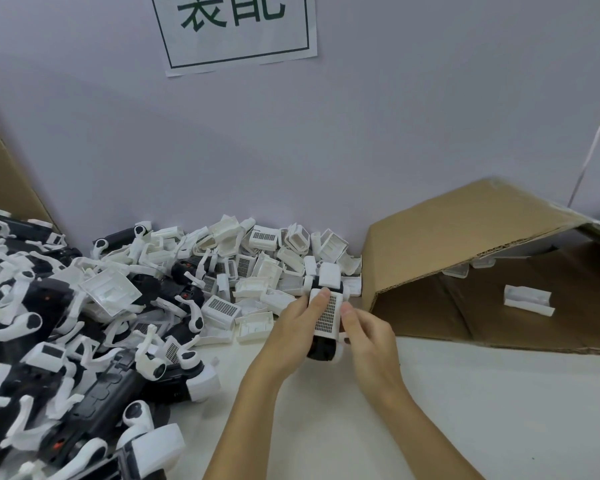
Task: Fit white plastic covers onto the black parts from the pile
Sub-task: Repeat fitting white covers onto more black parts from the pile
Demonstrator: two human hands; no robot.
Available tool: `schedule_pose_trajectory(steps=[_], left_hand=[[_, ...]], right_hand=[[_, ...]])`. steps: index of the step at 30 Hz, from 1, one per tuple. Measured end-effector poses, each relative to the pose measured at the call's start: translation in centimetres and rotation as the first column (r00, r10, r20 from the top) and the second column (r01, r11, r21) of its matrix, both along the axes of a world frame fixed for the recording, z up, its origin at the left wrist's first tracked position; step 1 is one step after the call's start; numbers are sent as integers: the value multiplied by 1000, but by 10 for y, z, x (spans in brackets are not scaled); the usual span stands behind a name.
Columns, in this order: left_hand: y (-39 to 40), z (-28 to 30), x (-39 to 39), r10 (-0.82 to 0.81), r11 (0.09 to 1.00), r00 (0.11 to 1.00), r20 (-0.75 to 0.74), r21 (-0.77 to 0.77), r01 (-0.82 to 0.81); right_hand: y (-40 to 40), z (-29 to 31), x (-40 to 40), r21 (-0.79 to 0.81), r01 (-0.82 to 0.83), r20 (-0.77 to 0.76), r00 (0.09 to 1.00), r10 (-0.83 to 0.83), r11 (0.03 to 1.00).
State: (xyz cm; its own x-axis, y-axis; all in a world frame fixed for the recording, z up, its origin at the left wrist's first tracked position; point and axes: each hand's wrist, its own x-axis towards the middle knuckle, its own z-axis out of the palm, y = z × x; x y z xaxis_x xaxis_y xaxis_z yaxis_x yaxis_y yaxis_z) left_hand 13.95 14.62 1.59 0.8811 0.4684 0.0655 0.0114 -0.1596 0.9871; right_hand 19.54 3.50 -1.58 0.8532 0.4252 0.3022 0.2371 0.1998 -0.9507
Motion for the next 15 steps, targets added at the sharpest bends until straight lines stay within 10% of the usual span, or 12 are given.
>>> schedule_pose_trajectory(steps=[15], left_hand=[[-1,0,1,-63,997,995,77,48,60]], right_hand=[[4,12,-2,276,-178,-431,856,287,945]])
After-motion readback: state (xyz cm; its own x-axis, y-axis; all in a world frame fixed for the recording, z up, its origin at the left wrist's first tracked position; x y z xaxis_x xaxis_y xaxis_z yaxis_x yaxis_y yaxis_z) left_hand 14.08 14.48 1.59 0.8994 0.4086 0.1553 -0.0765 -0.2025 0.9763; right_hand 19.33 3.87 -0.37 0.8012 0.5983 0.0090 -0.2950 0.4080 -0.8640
